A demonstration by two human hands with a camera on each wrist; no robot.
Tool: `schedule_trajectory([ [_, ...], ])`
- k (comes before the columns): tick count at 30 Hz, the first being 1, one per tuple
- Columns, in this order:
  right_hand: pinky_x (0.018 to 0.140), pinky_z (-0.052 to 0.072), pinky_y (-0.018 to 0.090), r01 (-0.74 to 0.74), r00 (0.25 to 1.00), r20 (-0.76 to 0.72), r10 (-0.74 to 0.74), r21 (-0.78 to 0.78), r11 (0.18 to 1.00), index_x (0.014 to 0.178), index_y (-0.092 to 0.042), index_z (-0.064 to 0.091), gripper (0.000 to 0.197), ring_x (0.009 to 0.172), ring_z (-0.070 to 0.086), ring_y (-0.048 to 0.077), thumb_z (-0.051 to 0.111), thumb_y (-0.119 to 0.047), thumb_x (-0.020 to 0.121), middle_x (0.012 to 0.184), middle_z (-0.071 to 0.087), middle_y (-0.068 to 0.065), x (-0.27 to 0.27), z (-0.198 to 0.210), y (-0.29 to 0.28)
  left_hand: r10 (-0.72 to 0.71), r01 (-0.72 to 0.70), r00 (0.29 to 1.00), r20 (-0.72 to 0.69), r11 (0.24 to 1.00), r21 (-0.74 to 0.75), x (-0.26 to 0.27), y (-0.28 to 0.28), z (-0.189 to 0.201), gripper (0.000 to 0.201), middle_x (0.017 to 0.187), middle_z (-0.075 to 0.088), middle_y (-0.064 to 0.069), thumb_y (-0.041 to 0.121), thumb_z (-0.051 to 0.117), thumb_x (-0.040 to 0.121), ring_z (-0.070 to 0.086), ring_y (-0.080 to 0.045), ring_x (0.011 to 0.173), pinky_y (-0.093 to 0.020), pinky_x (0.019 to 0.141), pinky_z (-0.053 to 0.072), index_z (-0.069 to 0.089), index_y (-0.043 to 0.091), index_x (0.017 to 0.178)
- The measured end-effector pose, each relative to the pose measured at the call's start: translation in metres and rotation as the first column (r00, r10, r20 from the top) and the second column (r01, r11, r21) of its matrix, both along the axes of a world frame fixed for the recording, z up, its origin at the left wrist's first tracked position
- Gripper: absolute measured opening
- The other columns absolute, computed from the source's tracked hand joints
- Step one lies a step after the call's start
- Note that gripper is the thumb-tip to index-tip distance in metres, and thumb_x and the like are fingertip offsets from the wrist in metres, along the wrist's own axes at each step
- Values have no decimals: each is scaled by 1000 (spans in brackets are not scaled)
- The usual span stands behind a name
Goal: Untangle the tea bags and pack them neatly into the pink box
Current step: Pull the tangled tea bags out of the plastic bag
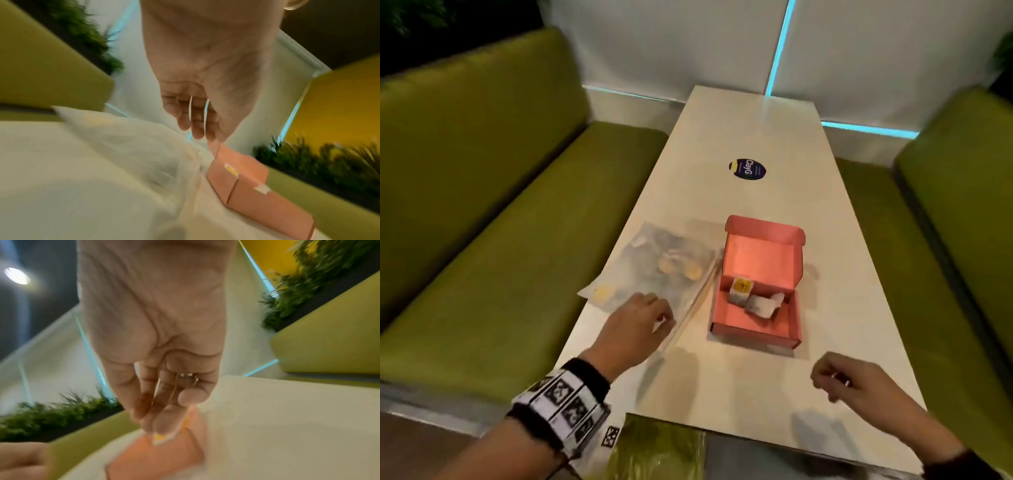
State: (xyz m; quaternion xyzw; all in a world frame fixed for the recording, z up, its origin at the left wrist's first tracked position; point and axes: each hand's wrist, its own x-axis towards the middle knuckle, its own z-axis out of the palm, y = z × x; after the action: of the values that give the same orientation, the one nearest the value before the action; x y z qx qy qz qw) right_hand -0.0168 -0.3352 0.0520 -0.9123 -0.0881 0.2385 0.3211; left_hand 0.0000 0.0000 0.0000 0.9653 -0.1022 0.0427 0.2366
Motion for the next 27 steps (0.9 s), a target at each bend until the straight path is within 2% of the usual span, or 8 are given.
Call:
schedule_trajectory([
  [2,61,44,13,34,991,130,-44,82,996,79,-27,60,19,62,61,7,61,-10,87,74,65,-5,21,7,22,0,-3,999,42,998,58,22,-11,-8,23,95,60,-4,31,66,84,55,-27,92,-38,76,48,63,13,99],
  [5,62,44,19,53,972,208,-106,246,968,81,-27,60,22,64,59,13,62,-6,85,76,63,-10,41,10,63,105,-73,984,-145,975,208,44,-29,-18,51,123,47,-5,41,65,83,45,-26,112,-35,92,42,47,16,123],
  [8,59,41,9,67,962,227,-153,346,936,84,-22,61,19,62,54,-1,62,-3,84,83,62,-13,40,1,87,188,-124,963,-193,945,302,43,-27,-29,46,133,43,-8,21,57,87,44,-28,116,-33,90,41,42,13,128],
  [11,63,40,5,42,957,256,-135,341,939,86,-21,60,21,67,55,-4,61,0,84,88,62,-11,36,-10,96,259,-207,955,-143,930,303,30,-14,-22,28,115,59,-6,15,52,86,52,-28,105,-34,74,42,58,12,114],
  [15,68,42,12,-4,946,316,-68,219,976,94,-28,58,31,72,56,9,61,0,81,103,59,-9,35,-24,95,257,-279,956,145,946,165,-13,10,-2,21,67,62,-2,16,47,72,59,-29,61,-25,46,36,67,12,74],
  [20,72,40,5,-186,932,350,93,242,952,127,-47,38,72,79,60,5,67,-3,79,139,30,-16,40,-26,104,221,-226,952,212,974,-1,-65,32,29,24,69,59,11,26,42,77,53,-10,63,-19,44,34,66,21,75],
  [22,70,39,4,-251,918,365,156,230,940,126,-47,40,69,79,60,4,69,-6,79,135,31,-21,42,-26,111,181,-166,972,153,981,-100,-78,39,37,22,73,57,19,30,42,77,49,-3,63,-16,44,34,64,27,77],
  [27,65,43,7,-235,892,446,75,315,920,94,-11,70,18,67,63,11,67,-1,79,88,58,-16,37,-24,123,49,-53,999,-24,968,-247,-93,53,45,20,76,60,22,34,42,75,51,-6,52,-25,44,41,58,42,83],
])
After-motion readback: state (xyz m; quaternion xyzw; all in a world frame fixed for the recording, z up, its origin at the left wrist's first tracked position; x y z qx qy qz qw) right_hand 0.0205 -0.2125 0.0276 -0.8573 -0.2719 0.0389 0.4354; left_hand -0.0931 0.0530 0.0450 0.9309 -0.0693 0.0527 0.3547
